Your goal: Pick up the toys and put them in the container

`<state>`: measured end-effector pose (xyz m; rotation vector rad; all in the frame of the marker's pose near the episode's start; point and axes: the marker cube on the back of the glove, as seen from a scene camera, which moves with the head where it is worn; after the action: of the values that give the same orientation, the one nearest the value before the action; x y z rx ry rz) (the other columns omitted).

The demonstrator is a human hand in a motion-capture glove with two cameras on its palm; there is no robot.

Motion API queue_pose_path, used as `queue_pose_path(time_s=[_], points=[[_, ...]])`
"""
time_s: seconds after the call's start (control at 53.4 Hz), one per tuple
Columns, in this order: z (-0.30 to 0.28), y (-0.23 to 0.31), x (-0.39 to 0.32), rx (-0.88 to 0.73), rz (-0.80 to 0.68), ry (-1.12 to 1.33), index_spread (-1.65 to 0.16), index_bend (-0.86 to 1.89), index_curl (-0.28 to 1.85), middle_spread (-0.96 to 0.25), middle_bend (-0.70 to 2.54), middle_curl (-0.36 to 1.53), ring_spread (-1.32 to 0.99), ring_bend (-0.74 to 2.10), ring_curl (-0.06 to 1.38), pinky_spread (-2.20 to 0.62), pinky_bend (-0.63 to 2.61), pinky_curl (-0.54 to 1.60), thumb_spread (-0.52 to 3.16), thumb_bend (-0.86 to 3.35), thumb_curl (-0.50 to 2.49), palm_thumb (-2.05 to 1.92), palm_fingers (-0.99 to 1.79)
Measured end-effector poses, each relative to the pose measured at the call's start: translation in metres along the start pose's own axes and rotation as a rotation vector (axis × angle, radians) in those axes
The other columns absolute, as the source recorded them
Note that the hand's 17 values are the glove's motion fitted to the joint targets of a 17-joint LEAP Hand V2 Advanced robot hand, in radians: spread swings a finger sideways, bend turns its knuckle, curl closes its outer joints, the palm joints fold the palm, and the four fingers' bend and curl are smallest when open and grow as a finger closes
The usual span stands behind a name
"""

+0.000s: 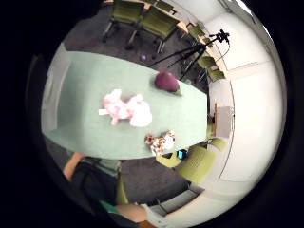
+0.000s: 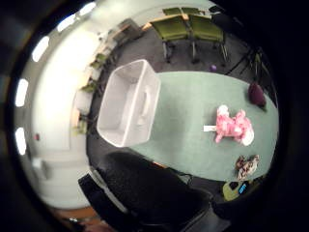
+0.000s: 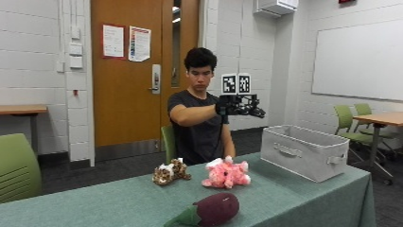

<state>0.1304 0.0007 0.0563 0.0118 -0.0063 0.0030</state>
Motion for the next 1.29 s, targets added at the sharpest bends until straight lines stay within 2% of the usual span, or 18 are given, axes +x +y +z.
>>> queue_pose_path(time_s=[0.262,0.524,0.805,1.011,1.123,1.291], points=[[0.104,-0.008,0.060,-0.169,0.054,-0.041,-0.25,0.19,0.33,-0.12,0.27,0.34,-0.27,0.19,0.23,-0.05,0.44,0.30,0.86,-0.16,0.02,-0.24,0.00],[0.187,-0.007,0.081,-0.261,0.078,-0.074,-0.26,0.20,0.37,-0.12,0.25,0.36,-0.27,0.15,0.22,-0.05,0.43,0.32,0.85,-0.15,0.03,-0.23,-0.05],[0.228,0.010,0.098,-0.346,0.087,-0.042,-0.26,0.23,0.42,-0.11,0.14,0.33,-0.25,0.10,0.16,-0.05,0.50,0.35,0.82,-0.12,0.07,-0.17,-0.15],[0.233,0.029,0.102,-0.317,0.086,-0.001,-0.25,0.36,0.47,-0.10,0.12,0.29,-0.23,0.08,0.11,-0.05,0.54,0.37,0.83,-0.07,0.12,-0.09,-0.15],[0.230,0.031,0.101,-0.291,0.097,-0.029,-0.27,0.44,0.50,-0.14,0.13,0.28,-0.24,0.12,0.10,-0.06,0.57,0.37,1.03,0.03,0.18,0.07,-0.11],[0.222,0.028,0.095,-0.240,0.075,-0.011,-0.28,0.41,0.50,-0.20,0.23,0.31,-0.38,0.29,0.15,-0.15,0.53,0.35,1.31,0.17,0.27,0.29,0.21]])
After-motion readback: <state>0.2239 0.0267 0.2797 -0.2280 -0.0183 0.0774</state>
